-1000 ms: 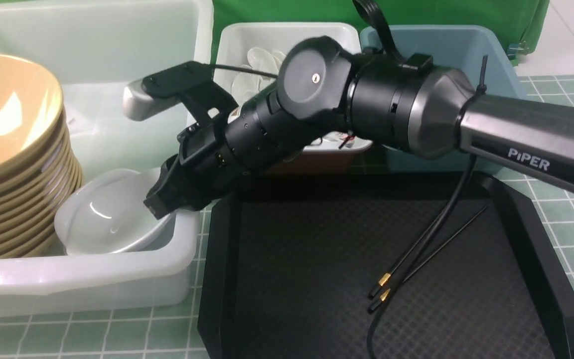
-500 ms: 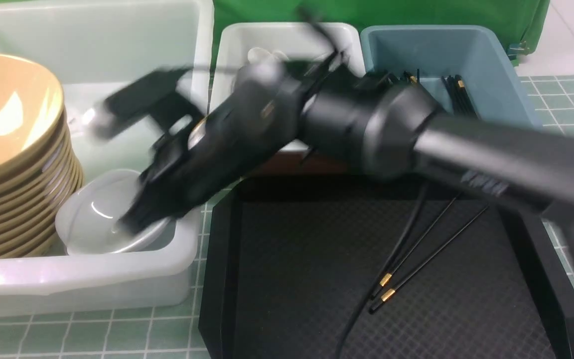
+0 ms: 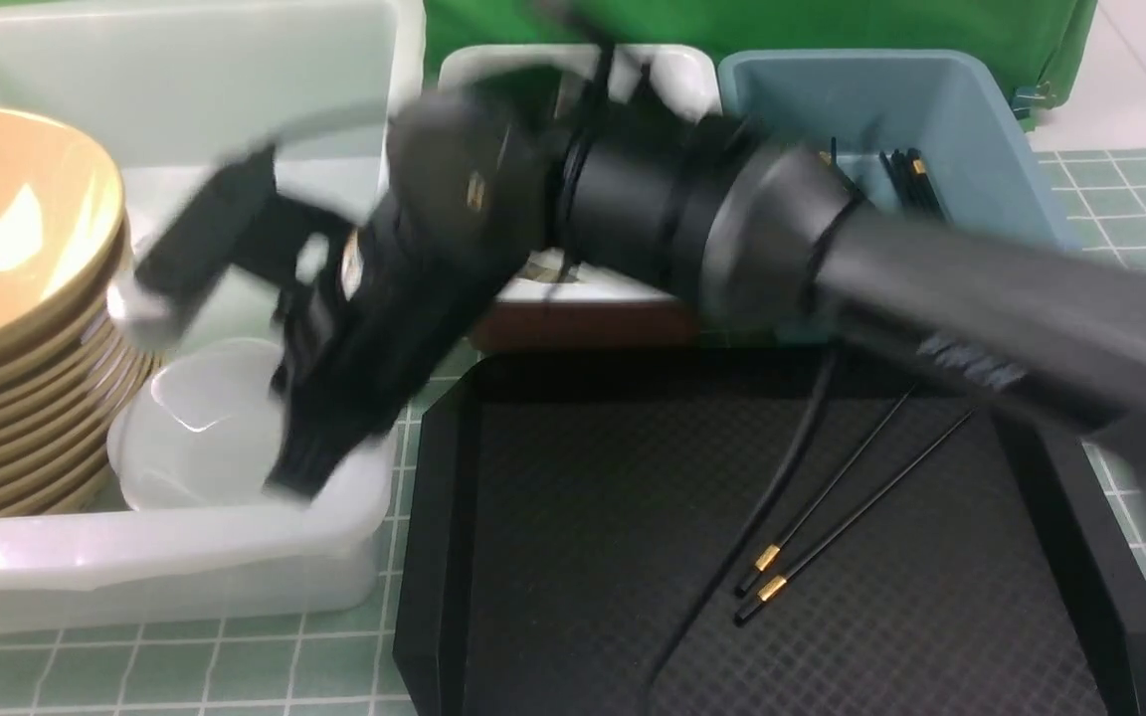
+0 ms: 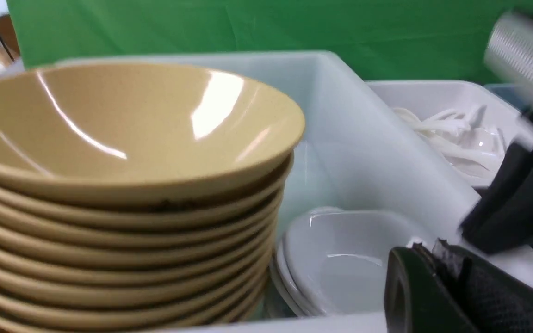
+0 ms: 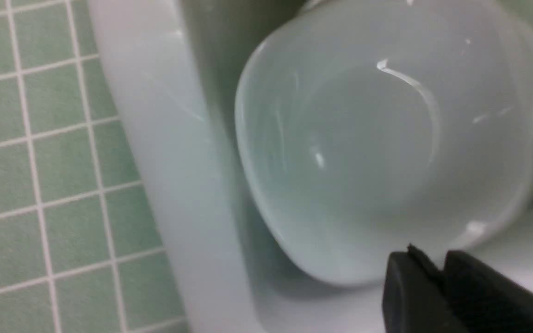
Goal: On blue table put chopsticks spoon bowls plates into blue grey white boxes.
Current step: 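Grasp the chopsticks with the right gripper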
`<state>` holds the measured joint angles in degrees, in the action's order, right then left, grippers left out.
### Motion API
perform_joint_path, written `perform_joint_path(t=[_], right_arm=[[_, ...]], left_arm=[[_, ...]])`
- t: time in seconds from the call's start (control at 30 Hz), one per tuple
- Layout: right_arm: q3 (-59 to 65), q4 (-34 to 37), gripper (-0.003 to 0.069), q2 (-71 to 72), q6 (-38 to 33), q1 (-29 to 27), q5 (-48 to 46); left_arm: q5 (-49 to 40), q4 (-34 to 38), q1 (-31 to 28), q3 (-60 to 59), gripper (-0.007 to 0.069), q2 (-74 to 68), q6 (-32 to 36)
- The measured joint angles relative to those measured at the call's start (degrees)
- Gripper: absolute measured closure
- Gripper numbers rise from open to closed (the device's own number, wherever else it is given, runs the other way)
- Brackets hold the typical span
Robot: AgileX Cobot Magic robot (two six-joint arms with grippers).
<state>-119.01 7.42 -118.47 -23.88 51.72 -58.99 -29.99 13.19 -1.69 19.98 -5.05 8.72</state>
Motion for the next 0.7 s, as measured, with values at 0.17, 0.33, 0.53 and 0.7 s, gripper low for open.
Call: perform_joint_path(t=[0.17, 0.33, 0.53, 0.7], right_arm=[[-5.89, -13.39, 0.0520, 9.99, 4.06, -0.90, -6.97], [-3.72, -16.12, 0.0517, 17.51, 8.93, -7.64, -12.48], [15.62, -17.07, 0.0510, 22.04, 14.20, -16.20, -12.26], [38.62, -15.10, 0.0495, 24.27, 12.63, -19.15, -5.08]], left_arm=[[-9.34, 3.41, 1.56, 10.35, 0.0620, -11.36, -2.01], [-21.60, 6.83, 1.69, 24.39, 0.0620, -28.70, 1.65], [-27.38, 9.28, 1.69, 23.69, 0.0620, -37.67, 7.12], [-25.52, 9.33, 1.69, 13.85, 0.0620, -37.83, 10.38]])
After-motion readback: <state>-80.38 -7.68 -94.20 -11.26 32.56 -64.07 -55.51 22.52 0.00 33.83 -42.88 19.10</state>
